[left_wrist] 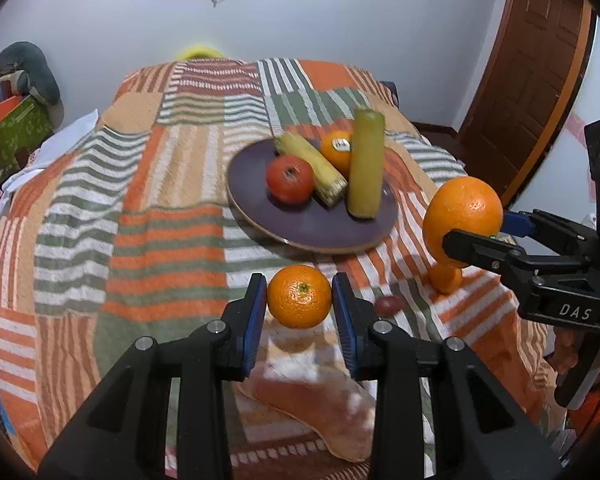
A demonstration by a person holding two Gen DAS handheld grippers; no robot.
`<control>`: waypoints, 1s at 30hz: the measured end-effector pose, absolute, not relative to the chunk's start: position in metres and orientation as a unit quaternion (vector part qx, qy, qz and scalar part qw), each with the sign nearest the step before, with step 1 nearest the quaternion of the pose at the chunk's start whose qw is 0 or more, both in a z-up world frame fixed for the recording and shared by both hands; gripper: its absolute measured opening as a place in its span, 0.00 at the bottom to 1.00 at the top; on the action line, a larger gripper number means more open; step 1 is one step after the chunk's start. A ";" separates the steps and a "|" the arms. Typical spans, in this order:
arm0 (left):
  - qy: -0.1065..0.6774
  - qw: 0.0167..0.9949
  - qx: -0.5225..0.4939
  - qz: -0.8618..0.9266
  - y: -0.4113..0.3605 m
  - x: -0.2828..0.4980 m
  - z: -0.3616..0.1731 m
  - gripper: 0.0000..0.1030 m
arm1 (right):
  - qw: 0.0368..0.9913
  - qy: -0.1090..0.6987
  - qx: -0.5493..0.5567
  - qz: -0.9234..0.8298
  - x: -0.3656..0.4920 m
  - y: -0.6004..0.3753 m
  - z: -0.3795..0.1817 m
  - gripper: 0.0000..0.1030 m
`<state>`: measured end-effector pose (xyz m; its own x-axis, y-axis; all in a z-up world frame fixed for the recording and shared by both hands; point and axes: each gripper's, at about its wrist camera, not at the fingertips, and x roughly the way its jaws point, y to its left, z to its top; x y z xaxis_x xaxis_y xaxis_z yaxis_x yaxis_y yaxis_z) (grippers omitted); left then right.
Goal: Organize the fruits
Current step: 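Lower the mandarin onto the plate with the left tool while the right tool lowers the orange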
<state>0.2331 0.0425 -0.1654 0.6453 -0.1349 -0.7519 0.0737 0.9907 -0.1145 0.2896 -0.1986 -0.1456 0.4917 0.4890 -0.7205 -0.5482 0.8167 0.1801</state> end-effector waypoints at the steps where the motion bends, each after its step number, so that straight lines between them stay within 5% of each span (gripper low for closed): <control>1: 0.415 0.908 -0.037 -0.055 0.045 0.236 -0.163 0.33 | 0.863 0.403 -0.036 0.303 0.292 -0.195 -0.145 0.64; 30: 0.417 0.905 -0.065 -0.054 0.071 0.330 -0.182 0.33 | 0.842 0.410 -0.077 0.342 0.339 -0.131 -0.176 0.64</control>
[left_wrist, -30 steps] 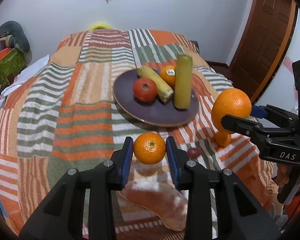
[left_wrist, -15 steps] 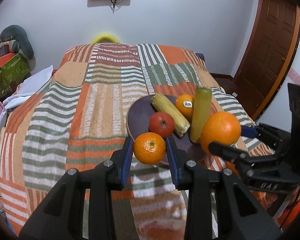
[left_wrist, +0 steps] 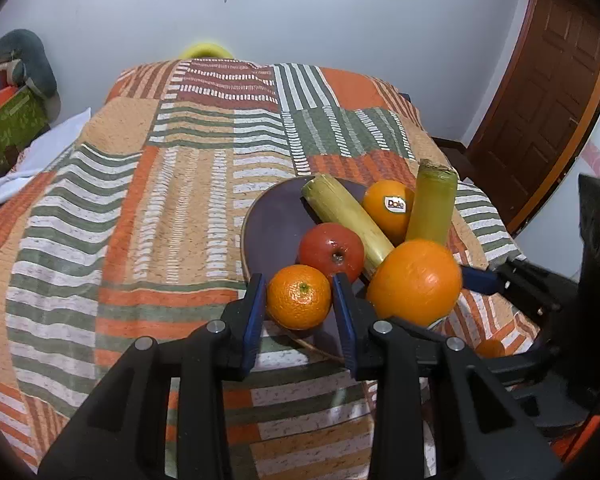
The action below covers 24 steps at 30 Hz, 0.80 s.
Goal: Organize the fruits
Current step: 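Lower the mandarin onto the plate with the left tool while the right tool lowers the orange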
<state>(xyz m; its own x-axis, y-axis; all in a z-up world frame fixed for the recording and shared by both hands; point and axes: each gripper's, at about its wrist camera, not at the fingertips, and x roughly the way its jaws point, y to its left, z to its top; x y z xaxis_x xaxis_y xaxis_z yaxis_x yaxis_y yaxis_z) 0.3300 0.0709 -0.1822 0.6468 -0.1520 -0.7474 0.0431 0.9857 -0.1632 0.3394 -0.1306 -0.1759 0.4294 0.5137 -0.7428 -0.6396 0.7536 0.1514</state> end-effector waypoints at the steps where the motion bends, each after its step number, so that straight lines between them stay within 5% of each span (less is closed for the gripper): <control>1: 0.417 0.905 -0.065 -0.054 0.070 0.331 -0.184 0.33 | 0.840 0.413 -0.075 0.345 0.340 -0.131 -0.178 0.64; 9: 0.436 0.896 -0.061 -0.058 0.064 0.339 -0.195 0.33 | 0.831 0.421 -0.076 0.354 0.341 -0.131 -0.184 0.65; 13: 0.436 0.896 -0.062 -0.050 0.064 0.337 -0.195 0.49 | 0.832 0.421 -0.077 0.353 0.341 -0.132 -0.184 0.65; 24: 0.415 0.908 -0.054 -0.035 0.068 0.310 -0.165 0.52 | 0.850 0.404 -0.079 0.329 0.328 -0.151 -0.162 0.72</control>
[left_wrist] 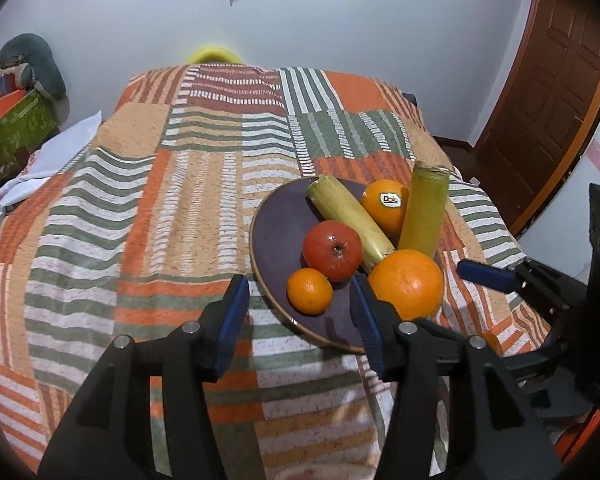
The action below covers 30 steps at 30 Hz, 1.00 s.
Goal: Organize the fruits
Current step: 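Lower the mandarin onto the plate with the left tool while the right tool lowers the orange, then grasp the bread roll with the left tool while the right tool grasps a mandarin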
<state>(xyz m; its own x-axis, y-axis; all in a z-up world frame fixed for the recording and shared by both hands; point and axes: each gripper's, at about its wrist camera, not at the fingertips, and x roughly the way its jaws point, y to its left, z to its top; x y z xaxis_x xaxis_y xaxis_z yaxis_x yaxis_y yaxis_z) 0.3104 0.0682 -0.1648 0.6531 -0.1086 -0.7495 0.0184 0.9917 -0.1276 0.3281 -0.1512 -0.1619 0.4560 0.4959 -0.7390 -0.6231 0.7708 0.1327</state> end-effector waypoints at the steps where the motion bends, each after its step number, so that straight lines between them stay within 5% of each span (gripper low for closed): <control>1: 0.413 0.908 -0.053 -0.033 0.068 0.306 -0.162 0.54 | 0.852 0.401 -0.080 0.326 0.325 -0.154 -0.157 0.72; 17: 0.402 0.915 -0.032 -0.027 0.050 0.220 -0.129 0.63 | 0.880 0.383 -0.096 0.265 0.277 -0.219 -0.123 0.74; 30: 0.473 0.880 -0.046 -0.017 0.032 0.185 -0.179 0.65 | 0.879 0.404 -0.087 0.240 0.253 -0.254 -0.138 0.74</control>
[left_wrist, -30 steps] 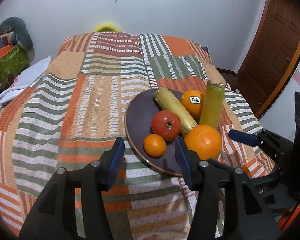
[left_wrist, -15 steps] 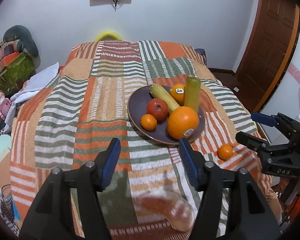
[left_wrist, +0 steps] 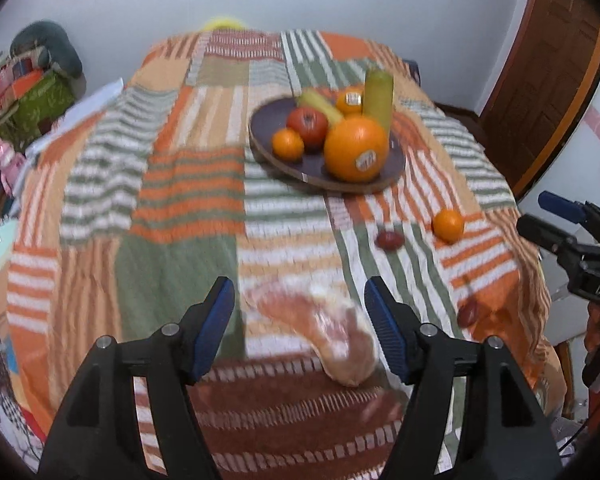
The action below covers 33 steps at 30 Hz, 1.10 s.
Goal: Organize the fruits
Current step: 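Grasp the bread roll with the left tool while the right tool grasps a mandarin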
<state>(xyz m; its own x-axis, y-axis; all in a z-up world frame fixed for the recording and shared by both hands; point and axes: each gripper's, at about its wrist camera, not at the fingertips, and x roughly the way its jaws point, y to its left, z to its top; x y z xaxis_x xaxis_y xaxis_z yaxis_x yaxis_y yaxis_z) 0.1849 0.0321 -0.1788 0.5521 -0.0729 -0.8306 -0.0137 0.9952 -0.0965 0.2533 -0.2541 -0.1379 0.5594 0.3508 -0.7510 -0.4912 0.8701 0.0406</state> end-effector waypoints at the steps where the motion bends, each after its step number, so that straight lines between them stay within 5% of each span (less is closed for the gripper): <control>1: 0.480 0.876 -0.053 -0.022 0.031 0.184 -0.184 0.65 | 0.878 0.406 -0.086 0.239 0.253 -0.255 -0.140 0.74; 21: 0.503 0.862 -0.063 -0.010 0.017 0.205 -0.230 0.66 | 0.861 0.436 -0.062 0.255 0.260 -0.259 -0.176 0.74; 33: 0.488 0.870 -0.063 -0.032 0.022 0.212 -0.228 0.46 | 0.846 0.458 -0.056 0.267 0.283 -0.244 -0.196 0.58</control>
